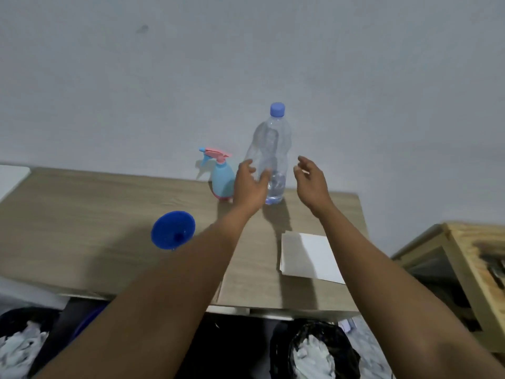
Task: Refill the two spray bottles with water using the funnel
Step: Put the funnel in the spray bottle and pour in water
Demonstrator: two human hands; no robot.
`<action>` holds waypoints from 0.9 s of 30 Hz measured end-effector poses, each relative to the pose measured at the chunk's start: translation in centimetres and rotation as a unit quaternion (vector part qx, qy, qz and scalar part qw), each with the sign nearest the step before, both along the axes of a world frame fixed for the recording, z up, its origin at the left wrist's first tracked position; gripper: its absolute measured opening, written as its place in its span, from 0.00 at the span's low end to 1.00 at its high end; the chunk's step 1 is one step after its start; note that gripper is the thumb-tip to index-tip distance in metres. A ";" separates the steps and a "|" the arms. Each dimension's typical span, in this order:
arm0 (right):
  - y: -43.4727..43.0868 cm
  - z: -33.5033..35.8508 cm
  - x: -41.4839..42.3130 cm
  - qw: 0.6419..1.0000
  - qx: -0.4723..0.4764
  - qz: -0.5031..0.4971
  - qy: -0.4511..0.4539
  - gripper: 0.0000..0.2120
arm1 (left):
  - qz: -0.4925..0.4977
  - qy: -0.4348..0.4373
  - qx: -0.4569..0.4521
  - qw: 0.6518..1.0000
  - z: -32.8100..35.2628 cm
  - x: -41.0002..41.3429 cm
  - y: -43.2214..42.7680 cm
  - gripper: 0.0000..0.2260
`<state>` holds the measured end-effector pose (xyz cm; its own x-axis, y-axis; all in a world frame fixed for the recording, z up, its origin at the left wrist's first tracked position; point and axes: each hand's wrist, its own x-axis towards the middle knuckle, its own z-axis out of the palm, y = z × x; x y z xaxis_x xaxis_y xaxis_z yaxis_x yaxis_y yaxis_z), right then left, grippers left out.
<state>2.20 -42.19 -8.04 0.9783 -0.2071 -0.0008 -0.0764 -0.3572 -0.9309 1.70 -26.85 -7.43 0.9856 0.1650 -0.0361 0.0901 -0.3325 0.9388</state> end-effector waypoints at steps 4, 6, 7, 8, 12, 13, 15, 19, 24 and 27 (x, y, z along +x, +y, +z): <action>-0.3 2.6 3.3 0.996 0.047 0.063 0.043 0.25 | -0.044 0.029 0.036 0.998 2.2 6.1 -1.8 0.35; 0.0 2.9 3.7 0.992 0.059 0.095 0.051 0.25 | -0.069 0.026 0.031 0.997 2.5 7.3 -1.8 0.33; 0.2 2.8 3.7 0.992 0.061 0.097 0.053 0.26 | -0.074 0.022 0.021 0.997 2.5 7.4 -1.7 0.32; 0.4 2.7 3.3 0.993 0.062 0.091 0.053 0.27 | -0.074 0.022 0.014 0.997 2.4 7.2 -1.6 0.31; 1.0 2.1 0.5 0.993 0.089 0.071 0.039 0.28 | -0.064 -0.002 0.018 0.998 2.4 4.3 -0.9 0.31; 1.1 2.1 -0.5 0.992 0.099 0.074 0.037 0.28 | -0.058 -0.012 0.014 0.998 2.5 3.2 -0.7 0.31; 1.4 2.5 -2.6 0.990 0.110 0.079 0.030 0.27 | -0.055 -0.026 -0.002 0.998 2.9 0.8 -0.1 0.32; 2.1 3.8 -7.6 0.989 0.113 0.097 0.019 0.26 | -0.074 -0.032 -0.007 0.997 4.1 -3.5 1.8 0.31; 3.2 2.8 -12.1 0.988 0.100 0.119 0.018 0.27 | -0.094 -0.033 -0.034 0.994 3.6 -8.3 4.0 0.24; 3.8 1.9 -13.7 0.987 0.097 0.127 0.021 0.26 | -0.073 -0.034 -0.046 0.996 2.5 -10.3 4.7 0.23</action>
<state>-11.45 -38.43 -6.15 0.9969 0.0523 -0.0589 -0.0483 -0.1854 -0.9815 -8.59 -22.14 -4.97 0.9995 0.0191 0.0235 -0.0180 -0.2490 0.9683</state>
